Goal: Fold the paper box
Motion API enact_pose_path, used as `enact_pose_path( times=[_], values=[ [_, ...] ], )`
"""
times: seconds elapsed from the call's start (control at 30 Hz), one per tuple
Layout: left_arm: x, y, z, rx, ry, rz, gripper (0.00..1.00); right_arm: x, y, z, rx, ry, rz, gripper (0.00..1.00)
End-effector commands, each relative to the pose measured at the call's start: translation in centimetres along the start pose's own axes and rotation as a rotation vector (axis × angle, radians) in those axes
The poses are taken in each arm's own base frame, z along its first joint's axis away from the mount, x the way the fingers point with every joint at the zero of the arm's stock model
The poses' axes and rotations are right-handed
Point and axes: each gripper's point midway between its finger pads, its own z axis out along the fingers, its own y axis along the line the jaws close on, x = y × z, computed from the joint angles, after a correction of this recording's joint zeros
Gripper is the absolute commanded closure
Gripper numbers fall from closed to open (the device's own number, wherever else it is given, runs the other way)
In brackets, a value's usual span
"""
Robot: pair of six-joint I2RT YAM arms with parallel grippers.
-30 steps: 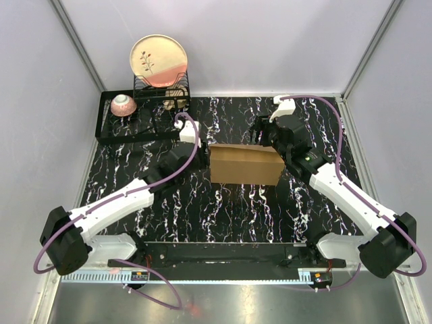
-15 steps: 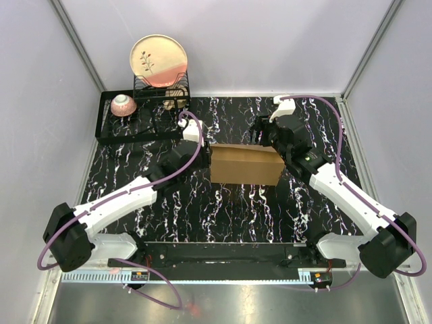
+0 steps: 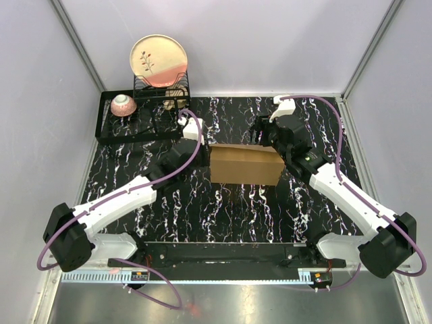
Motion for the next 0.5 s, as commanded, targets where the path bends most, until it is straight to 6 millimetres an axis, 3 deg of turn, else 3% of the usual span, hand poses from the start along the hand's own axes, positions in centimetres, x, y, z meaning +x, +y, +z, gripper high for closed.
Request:
enact_pose_path(
  times=[0.0, 0.27, 0.37, 0.47],
  values=[
    [-2.2, -1.0, 0.1, 0.037, -0.058, -0.024, 0.73, -1.6, 0.3, -0.4, -0.007, -0.051, 0.009, 0.32],
    [-1.6, -1.2, 0.3, 0.051, -0.039, -0.018, 0.88, -1.5, 0.1, -0.6, -0.005, -0.05, 0.012, 0.32],
    [-1.2, -1.3, 0.2, 0.058, -0.03, -0.019, 0.98, -1.3, 0.1, -0.6, -0.004, -0.048, 0.012, 0.32],
    [-0.5, -1.2, 0.3, 0.06, -0.016, -0.017, 1.0, -1.2, 0.1, -0.6, -0.004, -0.046, 0.013, 0.33]
  ],
)
